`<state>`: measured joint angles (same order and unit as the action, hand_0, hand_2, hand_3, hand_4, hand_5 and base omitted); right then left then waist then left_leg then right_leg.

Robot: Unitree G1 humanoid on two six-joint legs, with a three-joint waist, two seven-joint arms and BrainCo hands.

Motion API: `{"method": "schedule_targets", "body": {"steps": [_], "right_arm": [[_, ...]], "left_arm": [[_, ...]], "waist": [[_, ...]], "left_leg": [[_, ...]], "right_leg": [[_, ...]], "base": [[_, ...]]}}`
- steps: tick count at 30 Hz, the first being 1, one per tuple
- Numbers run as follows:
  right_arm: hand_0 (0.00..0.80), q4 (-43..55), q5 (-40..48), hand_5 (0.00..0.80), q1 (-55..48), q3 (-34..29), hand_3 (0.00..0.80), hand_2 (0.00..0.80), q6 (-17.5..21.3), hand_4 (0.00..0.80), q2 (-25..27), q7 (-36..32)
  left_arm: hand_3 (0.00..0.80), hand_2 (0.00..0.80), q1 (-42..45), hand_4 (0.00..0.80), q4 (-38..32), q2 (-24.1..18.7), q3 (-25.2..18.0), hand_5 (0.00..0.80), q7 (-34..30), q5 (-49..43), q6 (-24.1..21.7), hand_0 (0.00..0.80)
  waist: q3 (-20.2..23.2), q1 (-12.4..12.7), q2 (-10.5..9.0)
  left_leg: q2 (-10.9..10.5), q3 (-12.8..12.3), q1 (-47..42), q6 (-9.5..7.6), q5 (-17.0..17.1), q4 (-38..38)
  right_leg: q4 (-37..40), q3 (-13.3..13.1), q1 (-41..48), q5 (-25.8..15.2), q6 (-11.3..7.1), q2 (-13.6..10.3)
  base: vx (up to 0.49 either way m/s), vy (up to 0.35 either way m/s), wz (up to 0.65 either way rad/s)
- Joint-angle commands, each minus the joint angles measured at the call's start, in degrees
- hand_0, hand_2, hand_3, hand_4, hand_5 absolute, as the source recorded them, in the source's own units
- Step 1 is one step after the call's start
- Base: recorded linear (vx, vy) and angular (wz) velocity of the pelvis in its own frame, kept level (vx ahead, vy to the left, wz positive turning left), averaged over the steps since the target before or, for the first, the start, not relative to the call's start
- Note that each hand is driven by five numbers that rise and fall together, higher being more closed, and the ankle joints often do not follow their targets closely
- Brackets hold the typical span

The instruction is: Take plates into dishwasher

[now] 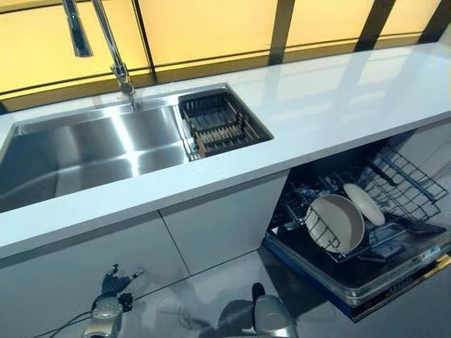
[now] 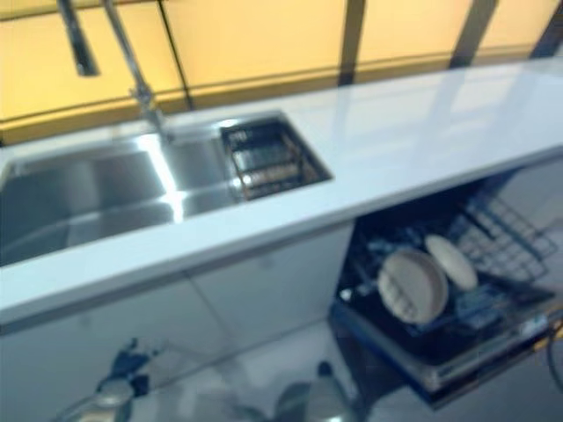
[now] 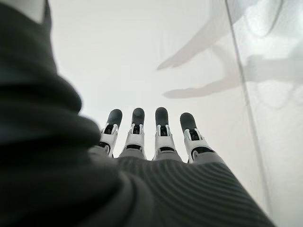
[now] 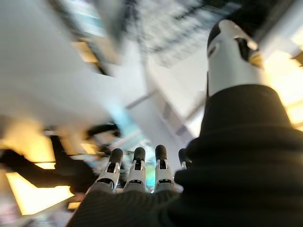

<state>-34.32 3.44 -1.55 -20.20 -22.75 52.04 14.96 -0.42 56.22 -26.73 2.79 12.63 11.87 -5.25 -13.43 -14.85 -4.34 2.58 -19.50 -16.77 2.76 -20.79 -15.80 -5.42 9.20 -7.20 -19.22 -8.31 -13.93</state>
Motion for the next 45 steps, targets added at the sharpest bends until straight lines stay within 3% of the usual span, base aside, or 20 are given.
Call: {"method": "schedule_targets", "body": {"steps": [1, 2, 5, 8, 10, 13, 14, 15, 17, 22, 24, 26, 34, 36, 38, 40, 41, 42, 43, 45], "right_arm": [[0.0, 1.5, 0.3, 0.0, -3.0, -4.6, 0.0, 0.0, 0.0, 0.0, -0.4, 4.9], [0.0, 0.5, 1.6, 0.0, -3.7, -5.1, 0.0, 0.0, -0.1, 0.0, -2.2, 6.2], [0.0, -2.7, 5.6, 0.0, -4.4, -5.0, 0.0, 0.0, 1.6, 0.0, -5.4, 8.1], [0.0, -7.2, 6.5, 0.0, -3.6, -4.0, 0.0, 0.0, 3.4, 0.0, -6.3, 8.9], [0.0, -10.8, 7.6, 0.0, -1.7, -2.0, 0.0, 0.0, 4.3, 0.0, -7.6, 8.0], [0.0, -14.6, 10.8, 0.0, 1.8, 0.9, 0.0, 0.0, 5.9, 0.0, -8.7, 6.5], [0.0, -15.9, 12.0, 0.0, 2.9, 1.4, 0.0, 0.0, 6.1, 0.0, -9.0, 6.0], [0.0, -18.1, 10.7, 0.0, 3.6, 2.1, 0.0, 0.0, 6.6, 0.0, -8.8, 5.3], [0.0, -20.5, 11.6, 0.0, 4.1, 2.6, 0.0, 0.0, 7.4, 0.0, -9.1, 4.8], [0.0, -25.6, 15.6, 0.0, 3.8, 2.4, 0.0, 0.0, 9.9, 0.0, -10.3, -0.8], [0.0, -26.2, 17.8, 0.0, 3.8, 2.7, 0.0, 0.0, 7.7, 0.0, -11.3, -3.2], [0.0, -27.5, 20.2, 0.0, 3.4, 2.7, 0.0, 0.0, 7.9, 0.0, -12.5, -4.1], [0.0, -32.0, 23.4, 0.0, 3.6, 3.3, 0.0, 0.0, 8.2, 0.0, -14.8, -5.5], [0.0, -33.6, 25.8, 0.0, 4.6, 3.6, 0.0, 0.0, 8.8, 0.0, -14.7, -5.0], [0.0, -35.3, 26.9, 0.0, 5.4, 3.2, 0.0, 0.0, 10.4, 0.0, -14.7, -4.5], [0.0, -34.8, 29.1, 0.0, 6.0, 2.4, 0.0, 0.0, 11.2, 0.0, -14.6, -3.4], [0.0, -34.0, 29.2, 0.0, 6.1, 2.2, 0.0, 0.0, 11.1, 0.0, -14.6, -3.1], [0.0, -33.1, 29.2, 0.0, 7.0, 2.4, 0.0, 0.0, 10.3, 0.0, -14.0, -2.8], [0.0, -32.8, 29.9, 0.0, 7.8, 3.0, 0.0, 0.0, 10.2, 0.0, -13.5, -2.6], [0.0, -31.0, 31.0, 0.0, 7.8, 3.8, 0.0, 0.0, 9.4, 0.0, -14.3, -1.0]], "left_arm": [[0.0, 0.0, 2.1, 0.0, -1.9, -1.5, -1.3, 0.0, -2.5, -4.3, 0.3, 0.0], [0.0, 0.0, 3.0, 0.0, -1.4, -1.2, -1.3, 0.0, -2.7, -4.4, 0.1, 0.0], [0.0, 0.0, 5.1, 0.0, 0.0, -0.3, -1.9, 0.0, -2.5, -5.1, -0.7, 0.0], [0.0, 0.0, 6.1, 0.0, 2.2, -0.3, -2.2, 0.0, -2.3, -4.4, -1.9, 0.0], [0.0, 0.0, 6.2, 0.0, 3.6, -0.6, -2.5, 0.0, -1.8, -4.2, -2.7, 0.0], [0.0, 0.0, 3.6, 0.0, 0.9, -1.5, -2.1, 0.0, -1.0, -2.8, -1.3, 0.0], [0.0, 0.0, 2.4, 0.0, 0.3, -1.7, -1.6, 0.0, -0.8, -2.2, -1.2, 0.0], [0.0, 0.0, 1.9, 0.0, -0.4, -1.5, -1.4, 0.0, -0.2, -1.3, -1.0, 0.0], [0.0, 0.0, 1.5, 0.0, -1.0, -1.2, -1.4, 0.0, -0.3, -0.2, -1.3, 0.0], [0.0, 0.0, -1.1, 0.0, 0.7, -1.3, -0.8, 0.0, -2.8, -2.4, -1.6, 0.0], [0.0, 0.0, -1.2, 0.0, 1.8, -1.1, -0.4, 0.0, -2.9, -2.9, -1.9, 0.0], [0.0, 0.0, -1.3, 0.0, 2.4, -1.4, -0.3, 0.0, -3.1, -3.4, -1.5, 0.0], [0.0, 0.0, -0.9, 0.0, 5.1, -1.0, 0.0, 0.0, -2.6, -3.2, -2.6, 0.0], [0.0, 0.0, -1.7, 0.0, 5.1, -0.1, 0.8, 0.0, -2.9, -2.5, -3.1, 0.0], [0.0, 0.0, -2.2, 0.0, 4.9, 1.4, 1.3, 0.0, -3.2, -3.0, -4.1, 0.0], [0.0, 0.0, -2.5, 0.0, 3.9, 2.8, 1.9, 0.0, -3.7, -3.3, -4.8, 0.0], [0.0, 0.0, -2.6, 0.0, 3.7, 3.4, 2.4, 0.0, -3.9, -3.5, -4.9, 0.0], [0.0, 0.0, -3.5, 0.0, 3.7, 3.9, 3.6, 0.0, -3.7, -3.3, -5.1, 0.0], [0.0, 0.0, -4.2, 0.0, 3.8, 4.0, 4.8, 0.0, -3.8, -2.5, -4.3, 0.0], [0.0, 0.0, -4.7, 0.0, 3.5, 3.8, 5.8, 0.0, -3.5, -1.7, -3.5, 0.0]], "waist": [[2.0, 2.1, 2.47], [2.3, 3.2, 3.17], [3.5, 6.1, 4.01], [5.0, 7.7, 3.88], [5.6, 9.2, 3.08], [4.1, 10.8, 1.7], [3.6, 11.7, 1.46], [3.3, 12.0, 1.48], [3.5, 12.1, 1.38], [3.9, 11.9, 1.36], [4.1, 11.5, 1.58], [4.2, 11.3, 1.71], [3.7, 11.0, 4.31], [3.2, 11.2, 4.8], [2.8, 10.8, 4.07], [2.4, 10.0, 2.5], [2.4, 9.5, 2.48], [1.8, 8.7, 3.87], [1.5, 8.1, 5.62], [0.9, 8.5, 5.31]], "left_leg": [[-4.1, 0.5, 1.6, -6.8, 4.9, 5.2], [-3.3, 1.7, 3.4, -6.54, 7.1, 6.1], [-1.4, 3.7, 6.5, -5.66, 9.9, 7.6], [-0.5, 4.6, 7.9, -5.28, 10.4, 8.0], [0.8, 4.9, 8.6, -4.84, 9.8, 7.8], [2.4, 6.0, 10.7, -4.41, 8.3, 4.8], [3.8, 6.3, 12.3, -3.86, 7.8, 2.9], [4.7, 6.9, 13.0, -3.31, 8.2, 2.2], [4.9, 7.3, 12.4, -2.94, 9.8, 4.3], [6.2, 6.6, 11.8, -1.39, 14.1, 8.9], [6.3, 6.3, 11.2, -1.06, 15.4, 10.7], [6.3, 6.2, 10.7, -0.81, 16.4, 12.3], [8.0, 7.0, 11.3, 1.61, 22.4, 18.6], [8.1, 7.5, 12.9, 2.57, 23.8, 18.4], [7.3, 7.5, 14.2, 2.07, 21.2, 11.5], [5.1, 6.6, 15.5, 0.35, 12.8, -1.9], [3.7, 6.6, 15.7, -0.43, 10.9, -3.4], [2.3, 6.7, 16.1, -0.85, 10.1, -2.4], [1.4, 6.8, 12.9, -1.5, 11.3, 4.0], [-0.1, 7.3, 14.5, -2.35, 11.6, 3.6]], "right_leg": [[-13.9, -0.7, -7.3, 4.8, -0.7, 1.3], [-14.4, -2.4, -4.6, 5.9, 0.0, 0.4], [-11.7, -4.0, 2.4, 8.3, 0.6, -1.0], [-9.4, -3.6, 5.6, 8.9, 0.42, -2.8], [-8.0, -3.2, 6.1, 7.7, -0.73, -6.2], [-7.2, -2.7, 4.1, 8.8, -1.4, -7.5], [-5.6, -1.2, 4.6, 13.8, -1.21, -6.5], [-4.4, -1.6, 6.1, 15.4, -1.11, -5.4], [-5.8, -2.7, 5.5, 14.0, -1.86, -3.8], [-3.2, -0.7, 7.6, 17.8, -1.81, -0.9], [-3.0, -0.2, 7.9, 18.7, -1.78, -0.1], [-2.6, 0.1, 8.1, 19.2, -1.64, 0.7], [-3.4, 2.7, 7.7, 22.5, 1.42, 5.1], [-1.4, 2.3, 8.4, 22.0, 2.2, 5.9], [-0.8, 1.5, 8.1, 21.1, 3.09, 5.2], [-1.2, 0.9, 7.3, 20.3, 4.13, 3.3], [-1.9, 1.0, 6.3, 20.2, 4.47, 3.0], [-4.2, 1.1, 4.0, 20.9, 4.61, 3.9], [-6.1, 1.4, 2.6, 21.8, 4.22, 5.3], [-6.3, 1.7, 2.4, 21.5, 3.95, 5.2]], "base": [[-0.387, -0.045, 0.2], [-0.333, -0.089, 0.11], [-0.336, -0.196, 0.1], [-0.251, -0.188, -0.04], [-0.271, -0.263, -0.47], [-0.269, -0.306, -0.47], [-0.256, -0.348, -0.3], [-0.189, -0.304, -0.19], [-0.116, -0.249, 0.05], [-0.096, -0.236, 0.02], [-0.073, -0.205, 0.15], [-0.103, -0.224, -0.05], [-0.145, -0.219, 0.0], [-0.135, -0.099, 0.08], [-0.13, -0.067, 0.02], [-0.143, 0.007, -0.06], [-0.185, 0.164, -0.15], [-0.174, 0.309, -0.16], [-0.159, 0.317, -0.06], [-0.119, 0.097, 0.11]]}}
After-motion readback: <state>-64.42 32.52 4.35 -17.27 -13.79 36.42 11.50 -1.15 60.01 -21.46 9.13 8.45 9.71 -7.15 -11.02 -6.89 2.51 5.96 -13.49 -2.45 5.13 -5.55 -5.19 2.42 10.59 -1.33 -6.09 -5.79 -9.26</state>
